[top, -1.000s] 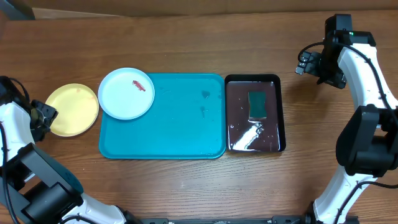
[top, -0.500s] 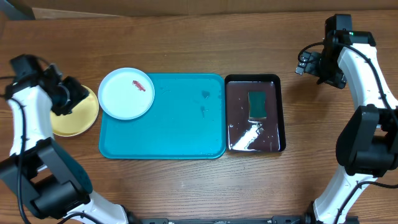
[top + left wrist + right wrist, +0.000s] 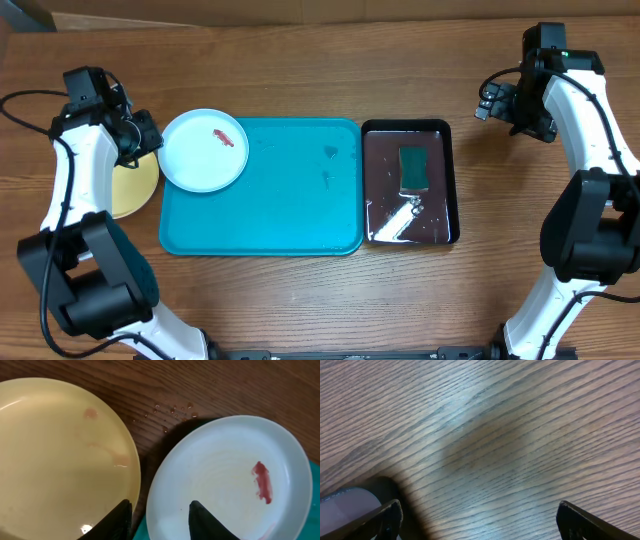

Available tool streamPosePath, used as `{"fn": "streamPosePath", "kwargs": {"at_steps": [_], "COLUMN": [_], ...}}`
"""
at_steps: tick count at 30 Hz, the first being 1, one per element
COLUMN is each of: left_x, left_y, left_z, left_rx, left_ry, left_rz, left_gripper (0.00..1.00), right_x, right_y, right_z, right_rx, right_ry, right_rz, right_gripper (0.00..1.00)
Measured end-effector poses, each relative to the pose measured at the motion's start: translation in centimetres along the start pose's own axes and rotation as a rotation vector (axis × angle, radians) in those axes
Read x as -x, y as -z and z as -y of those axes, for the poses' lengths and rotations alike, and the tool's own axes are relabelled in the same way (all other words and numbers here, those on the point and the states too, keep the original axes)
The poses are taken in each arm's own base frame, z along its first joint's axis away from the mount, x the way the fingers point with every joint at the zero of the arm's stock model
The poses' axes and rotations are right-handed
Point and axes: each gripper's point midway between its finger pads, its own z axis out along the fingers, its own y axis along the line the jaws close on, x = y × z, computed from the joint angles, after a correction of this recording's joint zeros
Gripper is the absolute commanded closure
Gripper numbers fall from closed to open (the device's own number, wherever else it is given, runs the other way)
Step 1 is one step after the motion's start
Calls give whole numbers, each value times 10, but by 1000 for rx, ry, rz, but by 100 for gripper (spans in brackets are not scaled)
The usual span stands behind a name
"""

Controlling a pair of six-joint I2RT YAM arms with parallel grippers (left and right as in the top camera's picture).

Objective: Clean dirty plates on tray and stack at the side
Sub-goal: 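Release the yellow plate and grip the light-blue plate's rim with the left gripper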

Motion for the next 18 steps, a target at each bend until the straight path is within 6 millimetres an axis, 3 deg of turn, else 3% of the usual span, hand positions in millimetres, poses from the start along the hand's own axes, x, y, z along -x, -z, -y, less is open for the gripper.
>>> {"fn": "streamPosePath", "kwargs": {"at_steps": [8, 13, 18], "left_x": [-9, -13, -13], "left_y": [-35, -47, -48], "left_z": [-1, -3, -3], "left_rx": [0, 2, 2], "left_ry": [-62, -73, -84], "left_rz": [-54, -73, -72], "left_gripper": [59, 82, 80], "right_x": [0, 0, 0], "right_y": [0, 0, 0], "right_z": [0, 0, 0], "right_rx": [0, 0, 0], "right_ry": [0, 0, 0], "right_rz": [0, 0, -1], "right_gripper": [0, 0, 0]}}
